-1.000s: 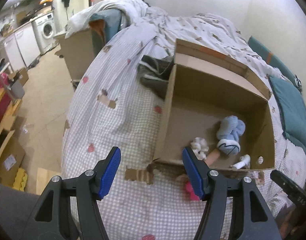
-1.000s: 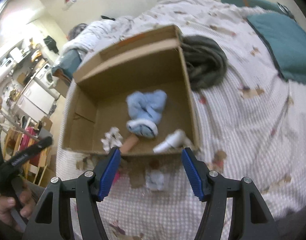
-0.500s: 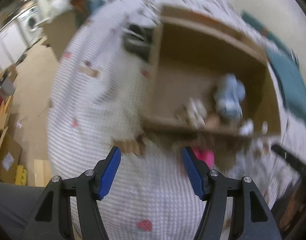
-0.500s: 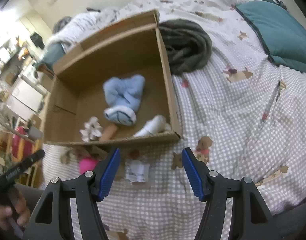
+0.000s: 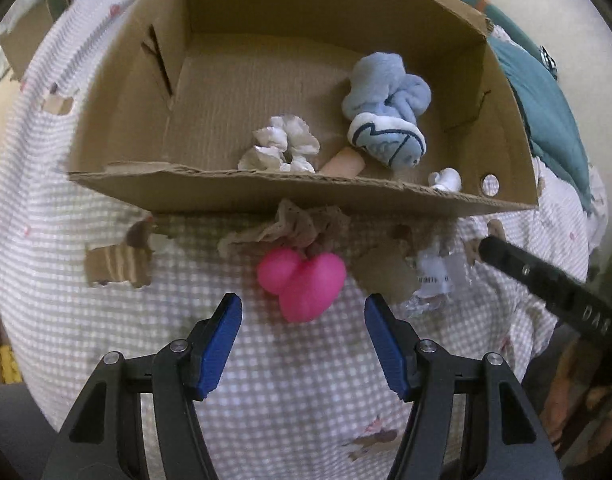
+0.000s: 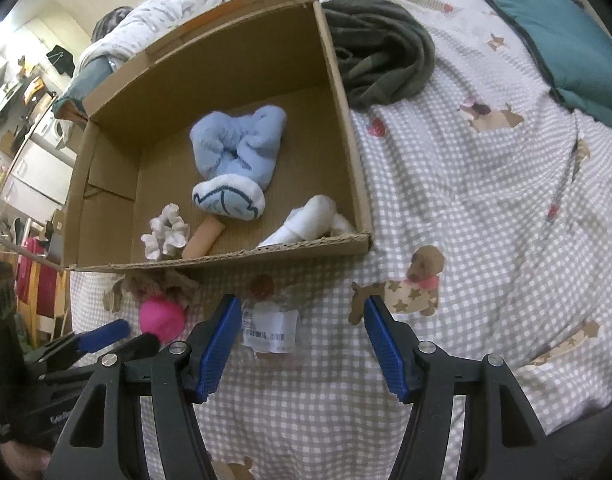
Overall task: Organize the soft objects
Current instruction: 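Move the left tool to the pink heart while the right tool approaches the clear plastic bag, then grasp the pink heart with the left tool while the right tool grasps the clear plastic bag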
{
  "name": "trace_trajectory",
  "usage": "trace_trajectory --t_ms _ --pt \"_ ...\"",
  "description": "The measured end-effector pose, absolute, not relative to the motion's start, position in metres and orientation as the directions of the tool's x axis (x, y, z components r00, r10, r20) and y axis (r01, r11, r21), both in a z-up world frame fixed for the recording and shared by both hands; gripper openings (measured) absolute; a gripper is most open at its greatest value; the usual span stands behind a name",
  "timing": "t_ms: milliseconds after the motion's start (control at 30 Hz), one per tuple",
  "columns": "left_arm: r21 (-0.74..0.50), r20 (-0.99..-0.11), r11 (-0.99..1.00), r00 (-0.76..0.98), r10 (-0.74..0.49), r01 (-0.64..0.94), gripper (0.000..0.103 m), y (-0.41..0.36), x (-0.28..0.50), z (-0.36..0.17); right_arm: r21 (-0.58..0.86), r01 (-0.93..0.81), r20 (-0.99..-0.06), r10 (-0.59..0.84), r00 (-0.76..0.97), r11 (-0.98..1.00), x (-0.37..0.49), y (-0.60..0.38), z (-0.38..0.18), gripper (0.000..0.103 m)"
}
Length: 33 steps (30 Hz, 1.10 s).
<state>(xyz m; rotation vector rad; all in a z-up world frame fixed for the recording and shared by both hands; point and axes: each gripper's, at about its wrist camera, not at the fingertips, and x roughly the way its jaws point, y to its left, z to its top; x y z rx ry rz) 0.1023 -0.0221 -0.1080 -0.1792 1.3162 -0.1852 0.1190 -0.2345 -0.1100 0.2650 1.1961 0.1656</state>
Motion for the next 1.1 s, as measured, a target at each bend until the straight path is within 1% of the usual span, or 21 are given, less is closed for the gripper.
trace_trajectory --t_ms 267,300,367,633,800,833,900,933,1000,1100 --pt "-0.209 -0.946 0.977 0.244 -0.212 0.036 0.061 -0.034 0.114 -0.116 0.317 0.03 -0.899 0.291 0.328 0.948 0.123 -0.234 -0.117 0.067" --pt "-0.201 -0.947 0.979 0.247 -0.205 0.038 0.059 -0.036 0.116 -0.117 0.321 0.03 -0.899 0.294 0.325 0.947 0.123 -0.234 -0.117 0.067" --pt "-0.196 -0.948 0.98 0.251 -0.199 0.037 0.046 -0.037 0.118 -0.119 0.323 0.029 -0.899 0.298 0.32 0.946 0.124 -0.234 -0.118 0.067" --pt "-0.212 -0.953 0.977 0.218 -0.212 0.022 0.046 -0.033 0.107 -0.108 0.323 0.037 -0.902 0.296 0.315 0.946 0.127 -0.235 -0.121 0.067" --pt "-0.215 -0.945 0.976 0.256 -0.202 -0.027 0.046 -0.015 0.088 -0.089 0.344 0.064 -0.905 0.313 0.29 0.937 0.128 -0.243 -0.127 0.067" --pt "-0.218 -0.943 0.975 0.265 -0.199 -0.041 0.046 -0.012 0.087 -0.086 0.352 0.062 -0.904 0.322 0.282 0.934 0.128 -0.243 -0.128 0.058" --pt "-0.206 -0.942 0.976 0.283 -0.18 -0.065 0.046 -0.007 0.087 -0.083 0.369 0.053 -0.902 0.343 0.263 0.928 0.13 -0.24 -0.132 0.047" --pt "-0.197 -0.942 0.978 0.289 -0.169 -0.072 0.046 -0.005 0.087 -0.082 0.37 0.046 -0.903 0.347 0.255 0.928 0.13 -0.238 -0.133 0.044" --pt "-0.191 -0.942 0.979 0.294 -0.161 -0.076 0.046 -0.001 0.085 -0.08 0.365 0.036 -0.908 0.347 0.236 0.93 0.132 -0.233 -0.138 0.043" --pt "-0.213 -0.935 0.975 0.303 -0.185 -0.062 0.046 -0.002 0.087 -0.076 0.392 0.039 -0.906 0.378 0.191 0.919 0.134 -0.229 -0.149 0.037"
